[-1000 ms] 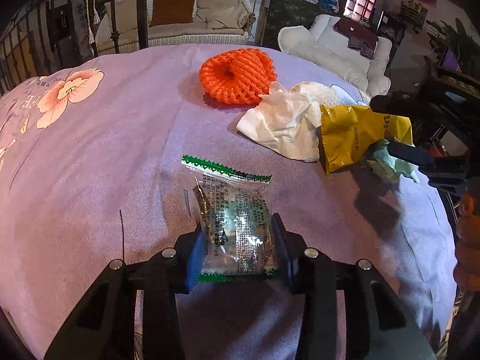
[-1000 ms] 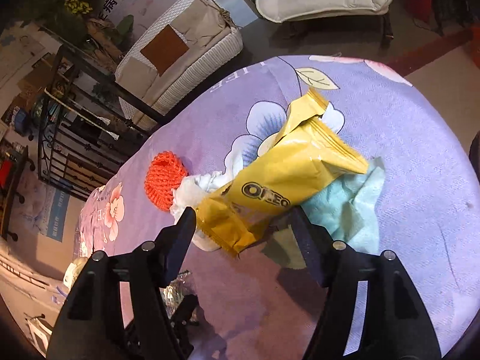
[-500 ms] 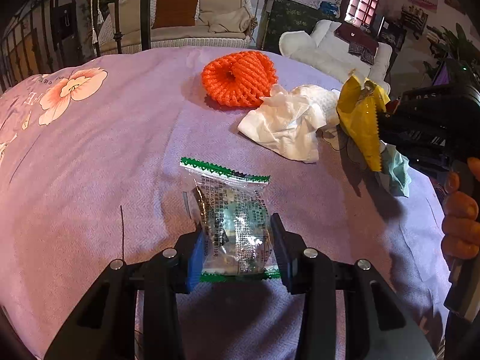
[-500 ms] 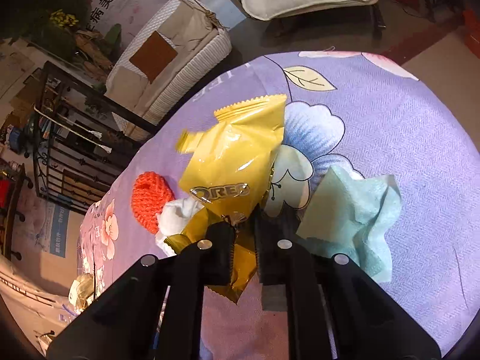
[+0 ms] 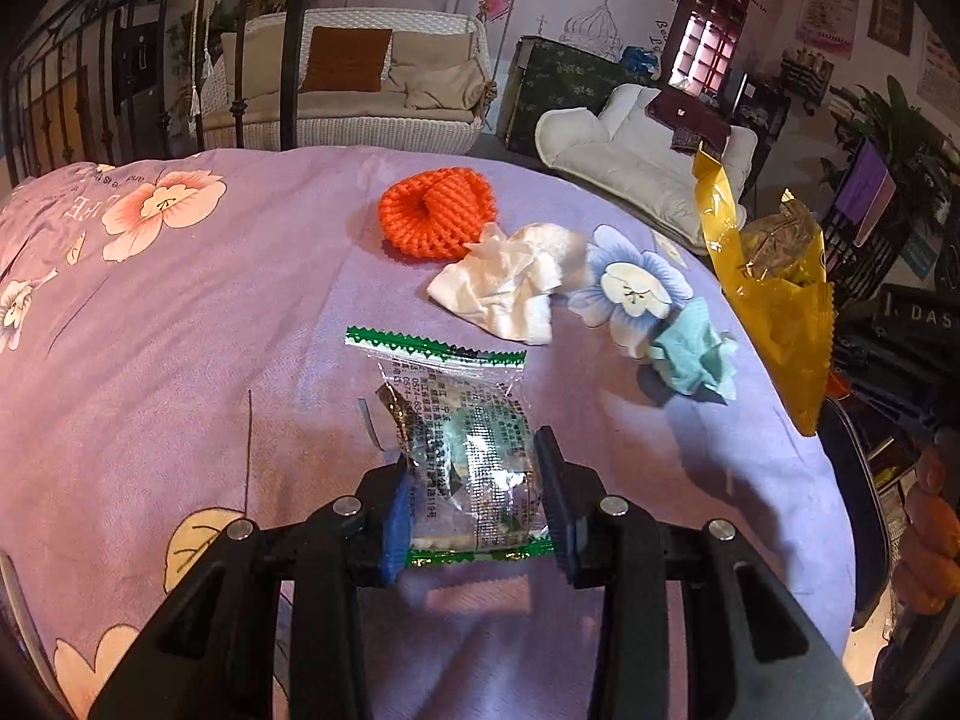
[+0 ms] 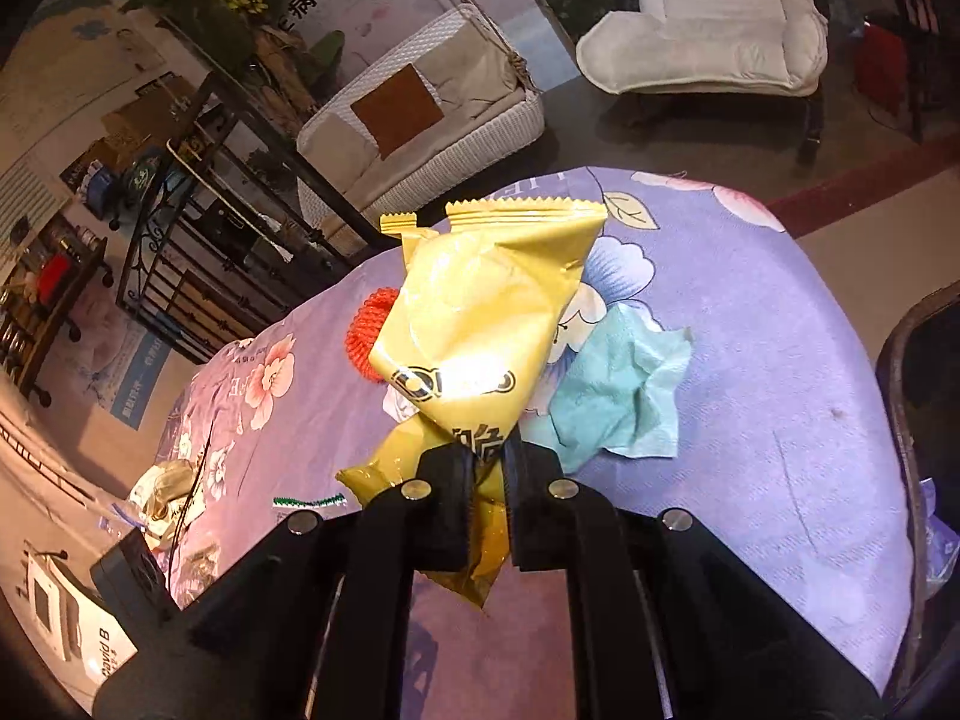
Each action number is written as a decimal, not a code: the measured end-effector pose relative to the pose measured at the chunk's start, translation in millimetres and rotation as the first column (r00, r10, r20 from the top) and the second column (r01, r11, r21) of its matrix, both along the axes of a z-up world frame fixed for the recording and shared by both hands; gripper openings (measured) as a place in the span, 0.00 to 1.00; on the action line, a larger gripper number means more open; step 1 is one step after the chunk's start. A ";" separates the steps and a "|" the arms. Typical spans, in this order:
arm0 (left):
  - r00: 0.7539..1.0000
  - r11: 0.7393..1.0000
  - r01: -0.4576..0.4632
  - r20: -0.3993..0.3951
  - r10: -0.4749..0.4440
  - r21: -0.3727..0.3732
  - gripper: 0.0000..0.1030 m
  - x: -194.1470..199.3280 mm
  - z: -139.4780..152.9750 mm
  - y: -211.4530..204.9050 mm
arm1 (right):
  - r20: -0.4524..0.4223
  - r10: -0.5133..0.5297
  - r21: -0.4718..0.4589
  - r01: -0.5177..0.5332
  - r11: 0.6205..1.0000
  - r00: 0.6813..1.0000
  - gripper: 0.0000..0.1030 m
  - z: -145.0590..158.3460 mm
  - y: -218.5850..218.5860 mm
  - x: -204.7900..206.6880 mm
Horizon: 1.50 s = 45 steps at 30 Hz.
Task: Collect trash
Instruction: 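Carry the yellow Oreo wrapper into the bin and open the right gripper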
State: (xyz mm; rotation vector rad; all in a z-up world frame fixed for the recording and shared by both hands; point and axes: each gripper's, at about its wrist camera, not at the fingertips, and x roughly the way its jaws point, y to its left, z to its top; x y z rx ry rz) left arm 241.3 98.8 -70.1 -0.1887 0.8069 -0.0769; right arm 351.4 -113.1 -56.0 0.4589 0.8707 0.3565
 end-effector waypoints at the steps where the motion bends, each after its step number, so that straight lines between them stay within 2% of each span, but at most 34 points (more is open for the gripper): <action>1: 1.000 1.000 0.011 0.005 -0.011 -0.005 0.36 -3.7 1.7 -6.1 | 0.015 0.001 -0.014 -0.001 1.000 1.000 0.09 1.8 -8.1 -8.2; 4: 0.999 0.999 0.051 0.016 -0.051 -0.010 0.36 -15.2 5.9 -28.1 | 0.063 -0.018 -0.071 0.022 0.997 0.998 0.09 7.5 -31.6 -31.7; 10: 0.985 0.986 0.168 0.043 -0.168 -0.001 0.36 -33.0 13.8 -82.0 | 0.106 -0.096 -0.179 0.114 0.977 0.990 0.09 5.8 -91.6 -72.5; 16: 0.961 0.961 0.275 0.035 -0.275 0.002 0.36 -41.8 11.7 -132.4 | 0.076 -0.206 -0.207 0.217 0.954 0.976 0.09 -9.4 -153.3 -97.3; 21: 0.938 0.938 0.346 0.024 -0.346 0.003 0.36 -46.4 6.8 -169.8 | 0.056 -0.283 -0.229 0.288 0.930 0.958 0.09 -20.5 -187.2 -114.0; 24: 0.922 0.922 0.386 0.025 -0.386 0.014 0.36 -47.7 5.6 -190.7 | 0.054 -0.324 -0.272 0.326 0.906 0.945 0.09 -26.9 -204.5 -118.5; 28: 0.899 0.899 0.437 0.027 -0.438 0.026 0.36 -49.6 5.2 -212.0 | 0.024 -0.351 -0.299 0.342 0.891 0.936 0.09 -41.3 -220.2 -118.1; 32: 0.880 0.880 0.473 0.022 -0.474 0.031 0.36 -49.1 3.7 -227.6 | -0.044 -0.352 -0.341 0.317 0.885 0.935 0.09 -65.1 -225.6 -106.7; 36: 0.871 0.870 0.492 0.006 -0.492 0.026 0.36 -50.1 -0.5 -238.0 | -0.114 -0.349 -0.379 0.283 0.881 0.930 0.09 -91.3 -225.4 -91.4; 40: 0.862 0.862 0.506 -0.002 -0.506 0.029 0.36 -50.3 -2.6 -244.4 | -0.180 -0.372 -0.419 0.271 0.866 0.910 0.09 -113.6 -226.3 -76.1; 42: 0.858 0.858 0.513 -0.003 -0.513 0.033 0.36 -50.9 -2.5 -248.6 | -0.193 -0.368 -0.406 0.268 0.874 0.909 0.16 -119.1 -228.1 -76.2; 44: 0.855 0.855 0.518 -0.003 -0.518 0.039 0.36 -51.7 -2.1 -251.5 | -0.198 -0.383 -0.411 0.278 0.868 0.902 0.39 -121.0 -229.2 -76.0; 45: 0.853 0.852 0.521 -0.004 -0.522 0.041 0.36 -52.2 -1.9 -252.8 | -0.187 -0.388 -0.415 0.286 0.864 0.902 0.43 -120.2 -229.4 -77.7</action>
